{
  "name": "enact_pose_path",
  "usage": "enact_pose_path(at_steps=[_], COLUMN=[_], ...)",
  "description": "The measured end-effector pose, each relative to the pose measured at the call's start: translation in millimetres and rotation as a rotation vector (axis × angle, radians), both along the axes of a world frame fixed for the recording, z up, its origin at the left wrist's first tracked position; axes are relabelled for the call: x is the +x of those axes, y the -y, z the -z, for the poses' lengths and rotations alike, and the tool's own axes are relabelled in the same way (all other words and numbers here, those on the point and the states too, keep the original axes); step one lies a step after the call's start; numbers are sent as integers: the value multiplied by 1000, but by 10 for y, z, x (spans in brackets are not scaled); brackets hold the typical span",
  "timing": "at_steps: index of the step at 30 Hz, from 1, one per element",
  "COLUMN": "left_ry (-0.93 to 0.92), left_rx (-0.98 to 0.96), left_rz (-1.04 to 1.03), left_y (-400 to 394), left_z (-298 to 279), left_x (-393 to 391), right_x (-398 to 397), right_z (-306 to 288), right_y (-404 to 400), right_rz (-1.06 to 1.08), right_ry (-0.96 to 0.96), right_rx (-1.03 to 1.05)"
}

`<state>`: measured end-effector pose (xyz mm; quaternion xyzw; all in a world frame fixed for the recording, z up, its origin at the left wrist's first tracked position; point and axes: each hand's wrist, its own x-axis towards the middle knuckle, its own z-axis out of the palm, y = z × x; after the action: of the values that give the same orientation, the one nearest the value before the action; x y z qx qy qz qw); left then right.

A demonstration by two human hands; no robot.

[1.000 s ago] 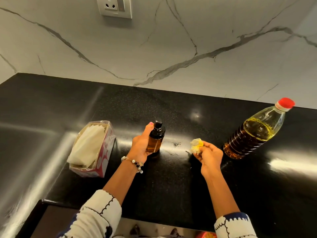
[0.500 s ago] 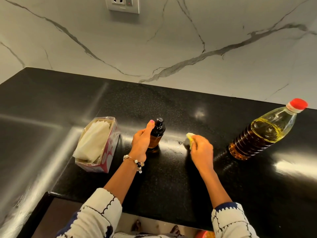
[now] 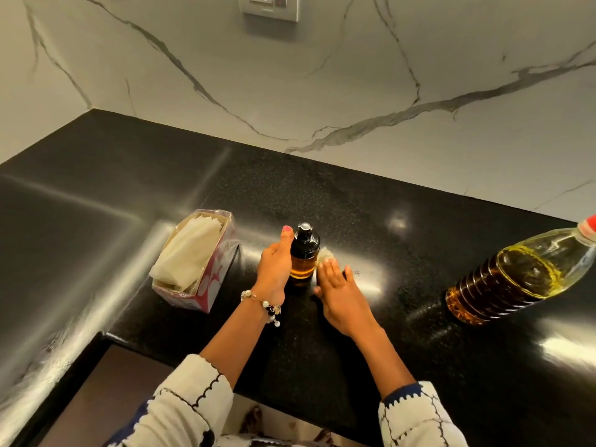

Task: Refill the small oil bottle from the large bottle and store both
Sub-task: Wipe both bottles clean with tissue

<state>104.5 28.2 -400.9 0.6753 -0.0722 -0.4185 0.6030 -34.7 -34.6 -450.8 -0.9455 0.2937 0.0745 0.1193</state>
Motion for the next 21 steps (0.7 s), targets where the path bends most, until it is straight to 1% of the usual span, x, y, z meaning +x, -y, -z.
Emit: enact_pose_path(at_steps=[2, 3, 5, 7, 9, 10, 12, 14, 15, 18, 19, 21], left_ry=[65, 107, 244, 409, 589, 656, 750, 813, 840, 901, 895, 825], left_rx=[-2, -13, -41, -34, 58, 110, 152, 145, 142, 142, 137, 120], left_rz=[11, 30, 98, 172, 261, 288, 259, 191, 173, 180, 180, 175], left_y=[-34, -72, -157, -212, -212, -197, -143, -99, -85, -60, -56, -45], left_z=[24, 52, 123, 222, 295, 305, 297, 292, 298, 296, 294, 288], left_x=[-19, -30, -51, -43, -25, -29, -39, -20, -3, 37, 52, 99], right_x=[-212, -342, -528, -524, -346, -229, -99, -175, -270, -561, -604, -563], right_z=[45, 60, 65, 49, 51, 33, 53, 121, 143, 128, 125, 121], right_y=[-71, -69, 41, 203, 288, 254, 96, -70, -112, 40, 138, 331], right_rz=[-80, -63, 63, 172, 227, 211, 112, 18, 7, 91, 136, 225], right_ry=[-11, -22, -27, -70, -71, -53, -21, 10, 13, -24, -18, -37], right_rx=[-110, -162, -217, -180, -170, -152, -123, -183, -196, -210, -239, -255])
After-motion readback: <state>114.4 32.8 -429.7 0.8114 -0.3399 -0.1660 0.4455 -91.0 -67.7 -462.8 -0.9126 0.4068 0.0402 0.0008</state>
